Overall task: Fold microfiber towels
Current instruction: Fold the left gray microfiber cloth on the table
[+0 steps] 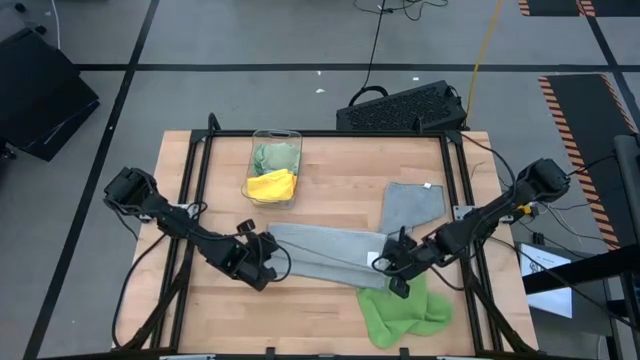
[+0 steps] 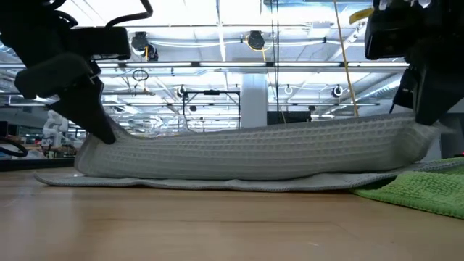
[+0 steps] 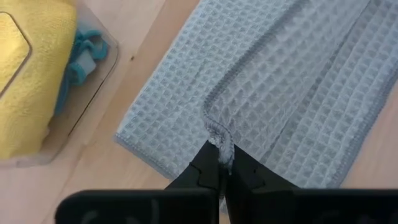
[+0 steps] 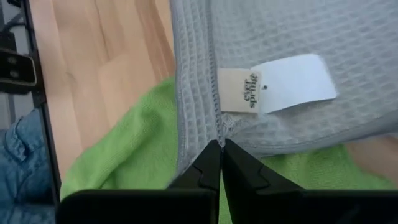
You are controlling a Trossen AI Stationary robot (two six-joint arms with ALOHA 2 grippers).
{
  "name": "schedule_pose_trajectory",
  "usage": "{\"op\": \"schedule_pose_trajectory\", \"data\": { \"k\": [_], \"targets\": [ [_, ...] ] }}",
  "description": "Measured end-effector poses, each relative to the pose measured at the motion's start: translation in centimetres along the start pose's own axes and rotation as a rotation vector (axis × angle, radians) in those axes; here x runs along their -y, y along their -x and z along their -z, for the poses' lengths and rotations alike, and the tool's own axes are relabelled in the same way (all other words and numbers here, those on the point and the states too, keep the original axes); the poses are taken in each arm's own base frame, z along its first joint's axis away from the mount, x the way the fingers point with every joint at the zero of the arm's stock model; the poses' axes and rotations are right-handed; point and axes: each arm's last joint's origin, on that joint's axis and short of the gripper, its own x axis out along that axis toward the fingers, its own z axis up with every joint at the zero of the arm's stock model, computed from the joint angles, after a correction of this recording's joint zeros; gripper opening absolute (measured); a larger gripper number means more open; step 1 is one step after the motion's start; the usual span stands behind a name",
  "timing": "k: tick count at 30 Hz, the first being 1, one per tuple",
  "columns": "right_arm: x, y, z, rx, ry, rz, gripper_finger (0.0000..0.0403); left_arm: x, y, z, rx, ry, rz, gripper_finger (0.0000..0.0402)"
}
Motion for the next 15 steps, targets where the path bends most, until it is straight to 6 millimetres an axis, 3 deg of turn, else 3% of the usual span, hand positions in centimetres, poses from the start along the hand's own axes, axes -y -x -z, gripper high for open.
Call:
{"op": "schedule_pose_trajectory", "data": {
  "k": [6, 15],
  "targets": [
    [-0.19, -0.65, 0.05, -0.026, 0.016, -0.022, 0.0004, -0.04, 0.0, 0.15, -0.032, -0.007, 0.012, 0.0024],
    [-0.32, -0.92, 0.03, -0.027, 0.029, -0.033, 0.0004, 0.1, 0.01, 0.16, -0.049, 0.003, 0.039, 0.0011]
  ]
}}
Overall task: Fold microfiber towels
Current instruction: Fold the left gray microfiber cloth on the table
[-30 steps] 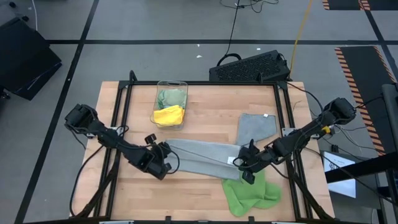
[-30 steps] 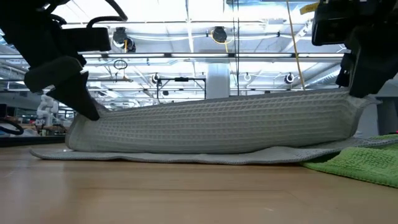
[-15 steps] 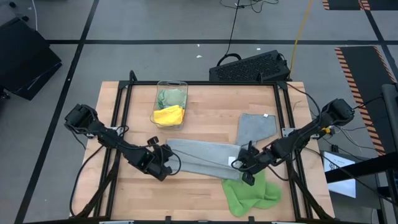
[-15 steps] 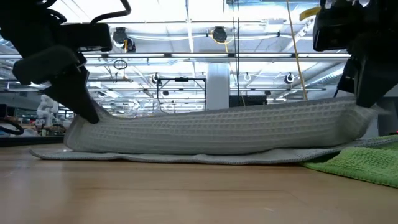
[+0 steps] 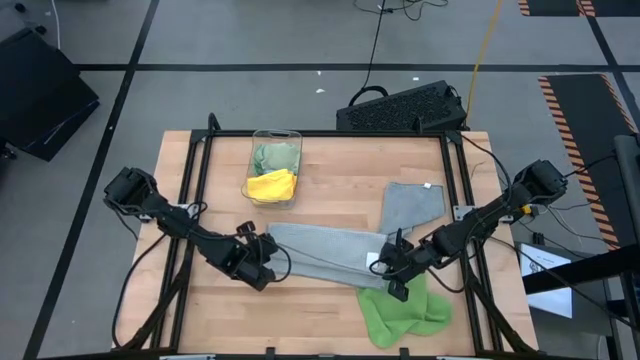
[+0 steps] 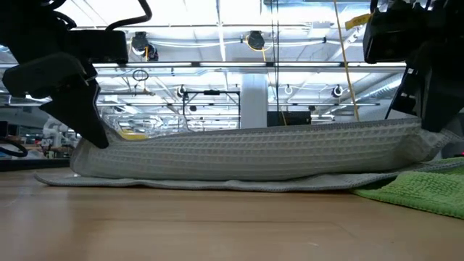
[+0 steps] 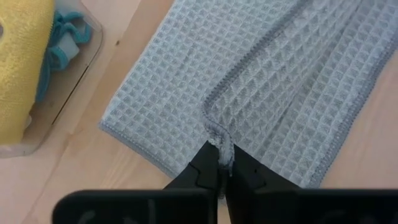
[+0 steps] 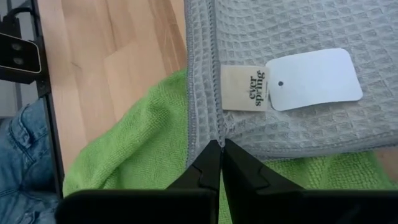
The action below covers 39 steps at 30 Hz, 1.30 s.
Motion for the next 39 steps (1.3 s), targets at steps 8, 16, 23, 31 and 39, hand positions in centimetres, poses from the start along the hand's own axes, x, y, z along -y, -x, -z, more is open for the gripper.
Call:
{"op": "schedule_pose_trajectory", "data": {
  "k": [8, 16, 23, 31, 39],
  "targets": [
    [-0.1, 0.0, 0.0, -0.02, 0.006, -0.02, 0.0051, 0.0, 0.0, 0.0, -0.002, -0.004, 0.005, 0.0059],
    [-0.1, 0.2, 0.1, -0.034, 0.024, -0.036, 0.015, 0.1, 0.0, 0.1, -0.051, -0.038, 0.048, 0.011],
    [-0.1, 0.2, 0.0, -0.02, 0.073, -0.033, 0.0167, 0.1, 0.0, 0.5, -0.124, -0.138, 0.083, 0.0126],
    [-0.2, 0.2, -0.2, 0.047, 0.112, -0.01, 0.0156, 0.8, 0.2, 0.5, -0.147, -0.094, 0.186, 0.0127],
    [-0.8, 0.3, -0.6, 0.093, 0.168, -0.058, 0.0155, 1.0, 0.5, 0.7, -0.229, -0.112, 0.278, 0.0128]
  ]
}}
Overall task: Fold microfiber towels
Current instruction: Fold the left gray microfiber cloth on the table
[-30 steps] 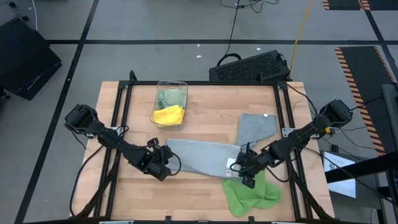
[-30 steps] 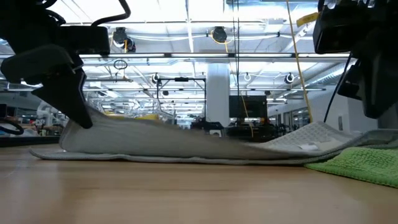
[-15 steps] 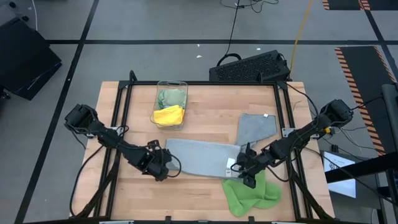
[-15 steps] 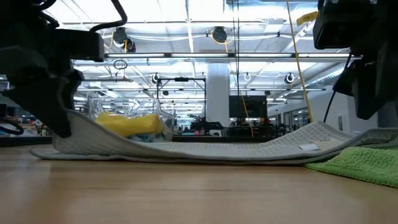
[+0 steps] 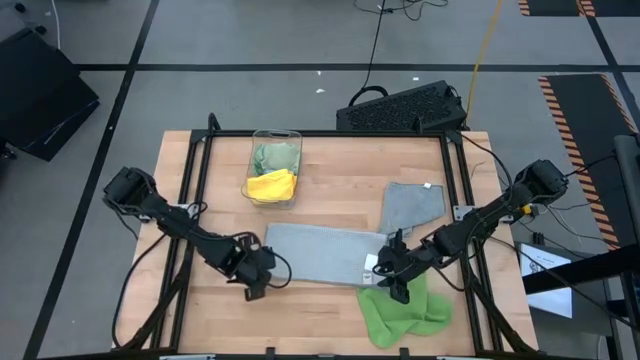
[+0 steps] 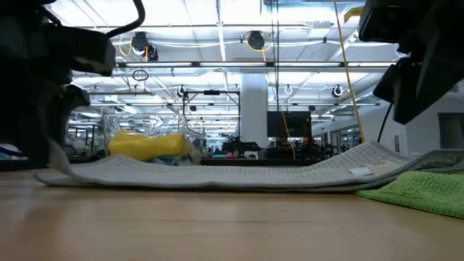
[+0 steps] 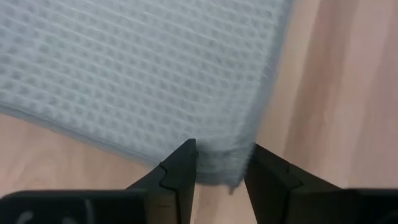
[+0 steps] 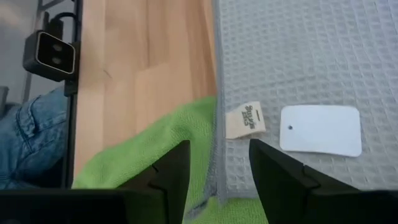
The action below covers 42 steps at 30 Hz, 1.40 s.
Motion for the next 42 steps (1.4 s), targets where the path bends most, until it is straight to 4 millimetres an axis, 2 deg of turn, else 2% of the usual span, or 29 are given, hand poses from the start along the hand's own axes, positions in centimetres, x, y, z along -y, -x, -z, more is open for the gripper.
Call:
{"op": "schedule_pose_trajectory", "data": {
  "k": [6, 8, 12, 15, 20, 24, 29, 35, 42],
  "targets": [
    [-0.1, 0.0, -0.1, 0.007, 0.01, -0.004, 0.0155, 0.1, 2.7, 0.5, -0.026, -0.011, 0.136, 0.0127],
    [-0.1, 0.0, -0.1, 0.022, 0.023, 0.005, 0.0155, 0.2, 3.9, 0.6, 0.045, -0.009, 0.14, 0.0127],
    [0.0, 0.0, -0.5, 0.112, 0.05, 0.061, 0.0155, 0.4, 4.9, 0.2, 0.33, 0.009, -0.022, 0.0127],
    [-0.2, -0.2, -1.0, 0.201, 0.07, 0.093, 0.0155, 0.9, 4.3, -0.4, 0.505, 0.037, -0.088, 0.0127],
    [-0.8, -1.5, -1.6, 0.291, 0.118, 0.072, 0.0155, 1.0, 1.3, -1.1, 0.546, 0.02, -0.093, 0.0127],
    [-1.0, -3.3, -1.7, 0.327, 0.165, 0.05, 0.0155, 0.8, -1.3, -0.9, 0.452, 0.019, -0.126, 0.0127],
    [-0.8, -5.6, -1.6, 0.349, 0.188, 0.046, 0.0155, 1.1, -4.0, -0.1, 0.284, 0.018, -0.076, 0.0127],
    [-0.6, -7.3, -1.5, 0.377, 0.215, 0.035, 0.0155, 1.5, -4.3, 1.1, 0.191, 0.097, -0.065, 0.0126],
    [-0.5, -7.4, -1.4, 0.367, 0.26, 0.049, 0.0155, 3.5, -3.4, 3.8, 0.015, 0.161, 0.063, 0.0126]
  ]
}}
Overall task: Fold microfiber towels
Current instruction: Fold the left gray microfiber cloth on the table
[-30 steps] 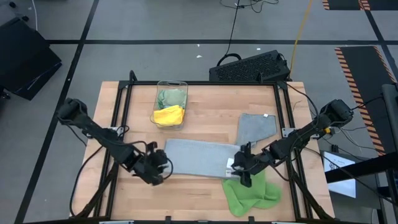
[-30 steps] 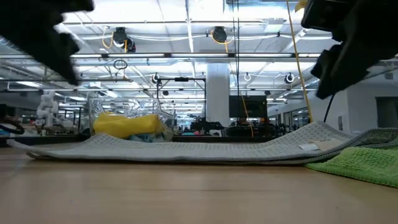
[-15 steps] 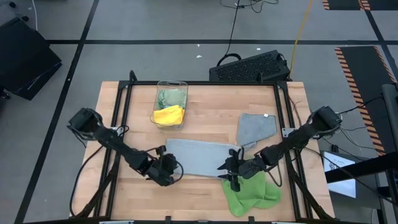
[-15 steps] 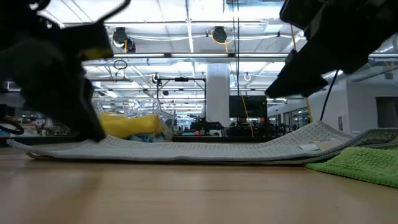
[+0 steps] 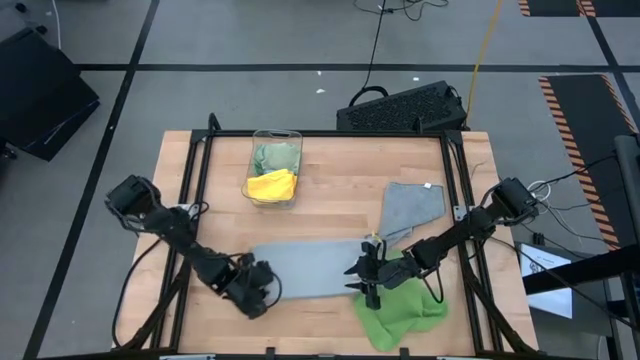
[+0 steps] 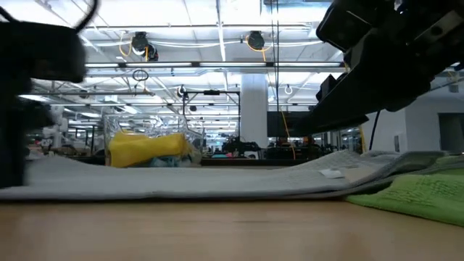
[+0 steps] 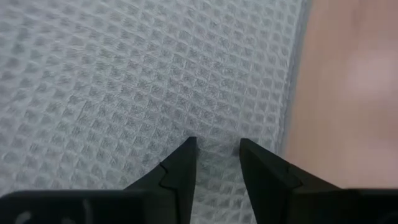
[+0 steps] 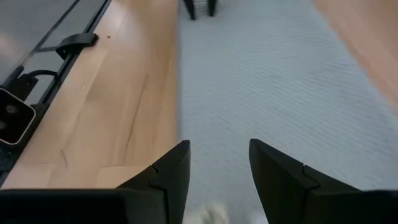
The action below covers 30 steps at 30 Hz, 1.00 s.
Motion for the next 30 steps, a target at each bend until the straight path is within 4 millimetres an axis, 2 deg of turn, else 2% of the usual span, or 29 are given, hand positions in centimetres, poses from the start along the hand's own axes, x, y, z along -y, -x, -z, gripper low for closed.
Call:
{"op": "schedule_pose_trajectory", "data": {
  "k": [4, 7, 9, 11, 16, 19, 21, 28, 30],
  "targets": [
    [0.4, -0.1, -0.2, 0.007, 0.037, 0.011, 0.0155, 0.8, 1.5, 1.5, -0.054, -0.019, 0.054, 0.0126],
    [0.9, -0.3, -0.6, 0.026, 0.047, 0.023, 0.0155, 1.0, 3.5, 1.7, 0.004, -0.055, 0.054, 0.0126],
    [1.2, -0.4, -0.8, 0.028, 0.047, 0.033, 0.0155, 1.5, 5.5, 1.0, 0.099, -0.062, 0.074, 0.0126],
    [1.6, -0.5, -0.9, 0.027, 0.048, 0.044, 0.0155, 0.8, 7.1, 0.8, 0.17, -0.047, 0.013, 0.0126],
    [2.0, -0.6, -1.0, 0.03, 0.053, 0.055, 0.0155, -2.2, 8.6, 1.4, 0.156, -0.011, -0.225, 0.0127],
    [2.1, -0.6, -1.1, 0.029, 0.08, 0.059, 0.0155, -3.7, 8.6, 1.8, 0.097, -0.023, -0.376, 0.0131],
    [2.1, -0.6, -1.1, 0.027, 0.105, 0.061, 0.0155, -4.1, 8.6, 1.6, 0.086, -0.036, -0.394, 0.0145],
    [3.0, -0.8, -1.3, 0.02, 0.202, 0.087, 0.0155, -5.3, 6.9, 0.9, 0.051, -0.062, -0.376, 0.0246],
    [3.3, -0.9, -1.4, 0.017, 0.208, 0.082, 0.0155, -5.6, 6.7, 0.6, 0.023, -0.079, -0.373, 0.0263]
  ]
}}
